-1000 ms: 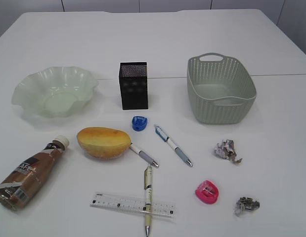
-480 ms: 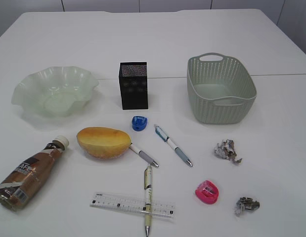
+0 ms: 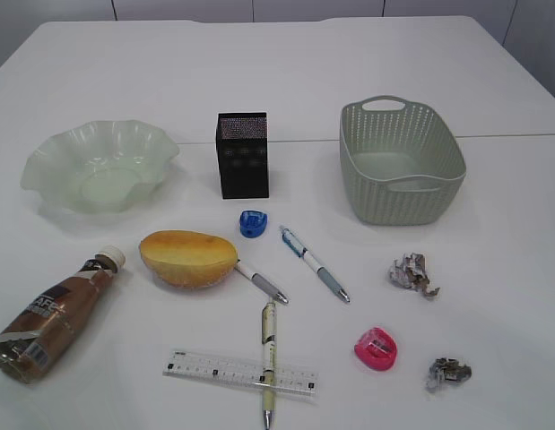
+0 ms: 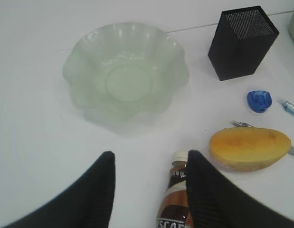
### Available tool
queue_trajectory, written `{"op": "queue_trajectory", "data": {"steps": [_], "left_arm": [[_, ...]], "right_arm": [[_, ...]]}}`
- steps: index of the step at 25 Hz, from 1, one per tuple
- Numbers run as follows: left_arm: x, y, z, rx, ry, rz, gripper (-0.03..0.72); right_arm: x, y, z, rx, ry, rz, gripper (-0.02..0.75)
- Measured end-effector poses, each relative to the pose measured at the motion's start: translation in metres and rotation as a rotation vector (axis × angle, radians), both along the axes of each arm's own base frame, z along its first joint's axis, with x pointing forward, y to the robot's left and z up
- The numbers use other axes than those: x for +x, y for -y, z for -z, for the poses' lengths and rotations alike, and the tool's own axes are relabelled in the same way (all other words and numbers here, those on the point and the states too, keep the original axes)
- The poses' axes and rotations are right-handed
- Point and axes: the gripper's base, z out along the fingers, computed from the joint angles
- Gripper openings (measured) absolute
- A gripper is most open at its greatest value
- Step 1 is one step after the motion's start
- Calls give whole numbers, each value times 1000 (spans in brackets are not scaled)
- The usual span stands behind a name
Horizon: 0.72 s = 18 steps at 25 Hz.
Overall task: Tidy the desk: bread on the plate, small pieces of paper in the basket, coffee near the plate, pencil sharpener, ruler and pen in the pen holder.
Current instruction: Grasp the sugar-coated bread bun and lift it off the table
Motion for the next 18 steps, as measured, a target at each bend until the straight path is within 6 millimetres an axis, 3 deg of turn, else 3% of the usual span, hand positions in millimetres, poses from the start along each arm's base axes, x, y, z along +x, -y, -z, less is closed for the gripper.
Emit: {"op": "queue_trajectory", "data": {"steps": [5, 9, 14, 18], "left_arm": [[59, 17, 3, 90, -168, 175, 361], [94, 35, 16, 124, -296, 357, 361], [121, 64, 32, 207, -309, 560, 361], [129, 94, 51, 289, -306, 742, 361]], "right_arm": [[4, 0, 11, -3, -107, -5, 517], [5, 0, 13, -3, -118, -5, 517], [5, 0, 13, -3, -118, -5, 517], [7, -1, 14, -4, -130, -7, 517]]}}
